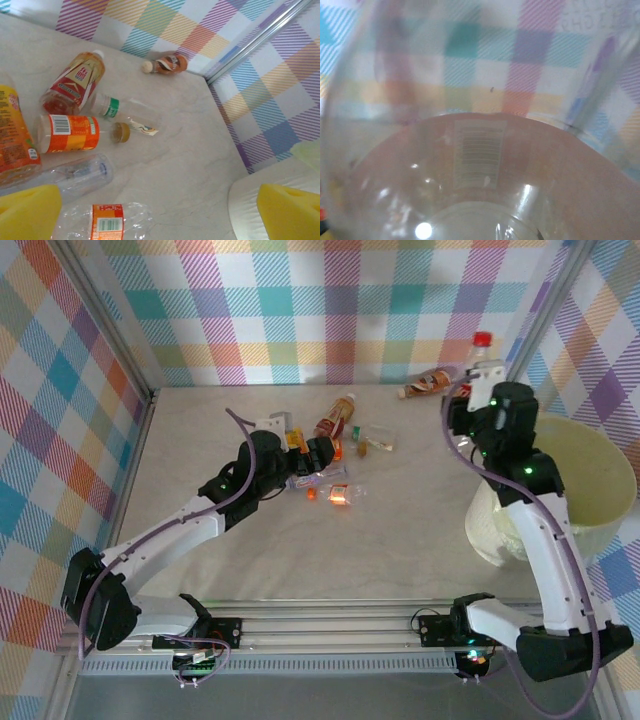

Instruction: Put the plastic bottles in the bin

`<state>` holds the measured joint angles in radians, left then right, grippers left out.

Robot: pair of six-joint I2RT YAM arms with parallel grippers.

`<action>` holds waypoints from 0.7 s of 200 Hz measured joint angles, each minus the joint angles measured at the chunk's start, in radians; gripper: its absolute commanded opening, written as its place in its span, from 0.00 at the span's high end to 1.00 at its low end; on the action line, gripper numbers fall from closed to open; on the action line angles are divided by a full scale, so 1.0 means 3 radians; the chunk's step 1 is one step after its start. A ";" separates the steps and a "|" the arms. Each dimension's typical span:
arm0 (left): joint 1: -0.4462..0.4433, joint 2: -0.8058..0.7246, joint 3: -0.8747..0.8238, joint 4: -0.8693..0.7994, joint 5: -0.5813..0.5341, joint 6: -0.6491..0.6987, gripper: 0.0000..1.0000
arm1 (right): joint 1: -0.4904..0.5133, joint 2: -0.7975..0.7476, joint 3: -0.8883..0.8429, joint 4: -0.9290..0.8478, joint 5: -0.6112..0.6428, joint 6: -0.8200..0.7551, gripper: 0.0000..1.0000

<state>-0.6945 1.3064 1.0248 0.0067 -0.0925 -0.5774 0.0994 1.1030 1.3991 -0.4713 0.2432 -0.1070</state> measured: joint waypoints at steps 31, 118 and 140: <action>0.0000 0.0013 -0.0003 -0.0024 -0.0028 -0.0037 0.00 | -0.0671 0.0006 0.0052 -0.0036 -0.0071 0.0037 0.47; 0.0000 0.0071 -0.0005 -0.0121 -0.0149 -0.0047 0.00 | -0.1448 -0.0229 -0.0108 -0.0140 -0.0519 0.0329 0.45; 0.0000 0.0093 -0.0005 -0.0141 -0.0163 -0.0047 0.00 | -0.1489 -0.0193 -0.0071 -0.0181 -0.0713 0.0329 0.46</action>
<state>-0.6945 1.3342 1.0233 -0.0357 -0.1413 -0.5915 -0.3473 1.0451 1.3777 -0.5255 0.0292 -0.0082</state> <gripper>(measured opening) 0.998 0.558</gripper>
